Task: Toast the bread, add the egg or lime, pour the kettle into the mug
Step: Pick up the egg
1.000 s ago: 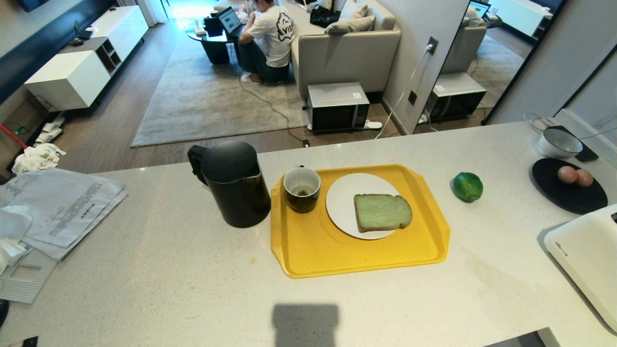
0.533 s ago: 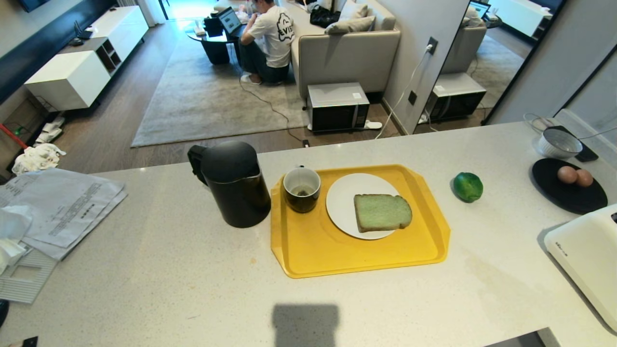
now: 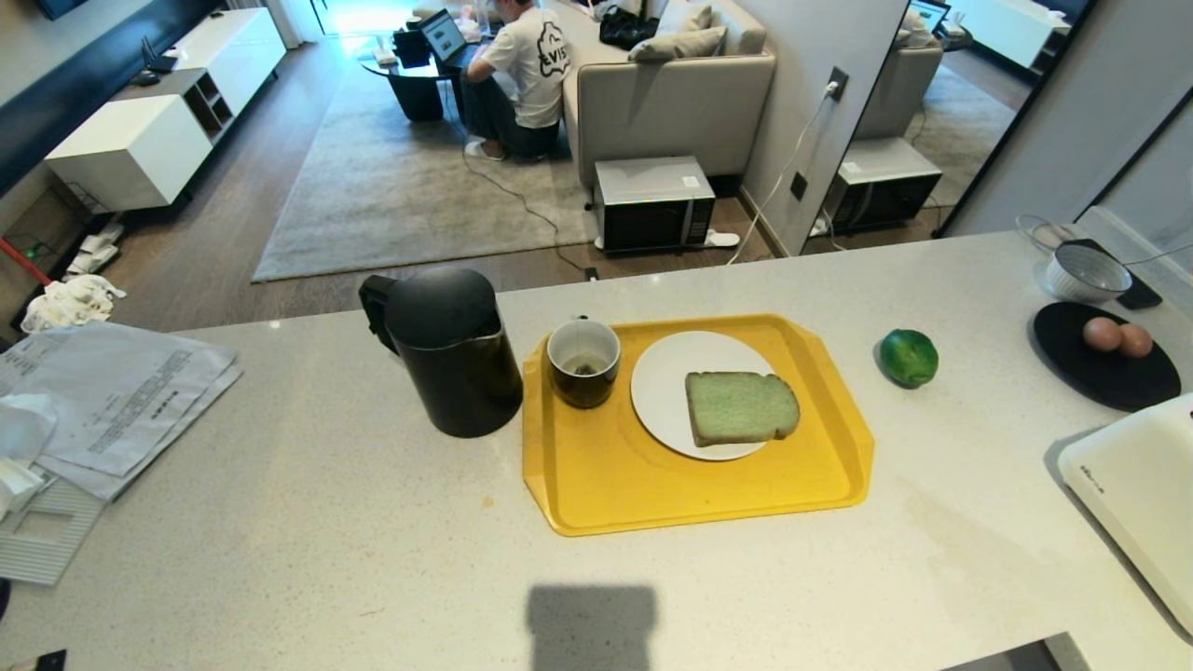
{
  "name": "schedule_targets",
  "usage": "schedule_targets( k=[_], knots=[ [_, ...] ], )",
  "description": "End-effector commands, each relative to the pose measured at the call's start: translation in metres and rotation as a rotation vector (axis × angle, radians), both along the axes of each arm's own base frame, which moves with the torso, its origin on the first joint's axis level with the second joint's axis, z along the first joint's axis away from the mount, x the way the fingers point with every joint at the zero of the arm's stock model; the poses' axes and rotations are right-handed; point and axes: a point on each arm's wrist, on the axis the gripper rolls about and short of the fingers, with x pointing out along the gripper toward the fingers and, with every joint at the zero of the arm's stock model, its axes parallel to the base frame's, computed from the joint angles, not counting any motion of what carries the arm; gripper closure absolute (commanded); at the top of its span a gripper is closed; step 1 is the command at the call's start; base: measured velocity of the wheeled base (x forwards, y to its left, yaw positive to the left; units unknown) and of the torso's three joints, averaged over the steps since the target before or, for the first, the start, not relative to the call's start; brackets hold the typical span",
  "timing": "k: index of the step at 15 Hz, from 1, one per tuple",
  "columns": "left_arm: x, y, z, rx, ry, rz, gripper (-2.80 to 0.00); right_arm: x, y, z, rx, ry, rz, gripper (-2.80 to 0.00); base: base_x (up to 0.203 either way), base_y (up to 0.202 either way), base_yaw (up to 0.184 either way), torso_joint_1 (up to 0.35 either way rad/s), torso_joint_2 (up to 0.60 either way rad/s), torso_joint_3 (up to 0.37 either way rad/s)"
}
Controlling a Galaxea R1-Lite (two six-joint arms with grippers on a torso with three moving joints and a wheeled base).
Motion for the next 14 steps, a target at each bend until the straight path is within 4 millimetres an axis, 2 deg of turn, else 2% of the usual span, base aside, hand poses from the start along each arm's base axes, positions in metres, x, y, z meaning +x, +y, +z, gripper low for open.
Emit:
schedule_targets(
  k=[1,14],
  knots=[
    [-0.0001,0.0000,0.0001,0.000,-0.001,0.001,0.00,0.0002,0.0000,-0.0002,0.000,0.002,0.000,0.00,0.000,0.000,0.000,-0.061,0.11,0.056],
    [-0.0001,0.0000,0.0001,0.000,-0.001,0.001,0.00,0.0002,0.0000,-0.0004,0.005,0.003,-0.002,0.00,0.000,0.000,0.000,-0.006,0.01,0.005]
  ],
)
